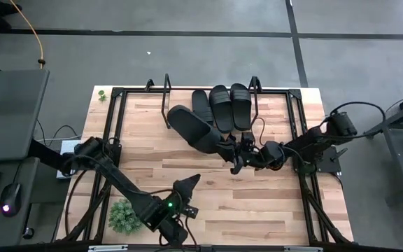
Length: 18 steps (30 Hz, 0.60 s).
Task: Pick and place slides into the shelf
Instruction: Put the black slipper on the shelf
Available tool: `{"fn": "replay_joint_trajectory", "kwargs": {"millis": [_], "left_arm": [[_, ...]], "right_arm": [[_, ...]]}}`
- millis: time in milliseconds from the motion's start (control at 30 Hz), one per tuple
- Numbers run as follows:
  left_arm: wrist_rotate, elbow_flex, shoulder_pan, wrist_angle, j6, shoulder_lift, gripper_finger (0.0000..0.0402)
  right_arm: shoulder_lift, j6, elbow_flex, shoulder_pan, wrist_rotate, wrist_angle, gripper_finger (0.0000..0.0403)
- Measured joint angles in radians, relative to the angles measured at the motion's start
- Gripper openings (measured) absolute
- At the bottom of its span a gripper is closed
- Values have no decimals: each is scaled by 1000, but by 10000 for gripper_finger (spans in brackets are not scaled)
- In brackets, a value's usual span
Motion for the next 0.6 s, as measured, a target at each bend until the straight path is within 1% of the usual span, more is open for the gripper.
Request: {"fn": "replay_joint_trajectory", "kwargs": {"millis": [100, 167, 300, 467, 600], "left_arm": [[-60, 0, 4, 1, 65, 27, 175], [-62, 0, 6, 4, 91, 37, 175], [-65, 0, 19, 7, 93, 38, 175], [-65, 0, 20, 7, 94, 38, 175], [-65, 0, 19, 4, 95, 38, 175]], "right_arm": [[42, 36, 28, 1, -13, -6, 0], [68, 63, 56, 1, -30, -6, 0], [115, 96, 106, 1, -70, -9, 0], [159, 142, 144, 1, -71, -16, 0], [174, 176, 149, 2, -72, -17, 0]]}}
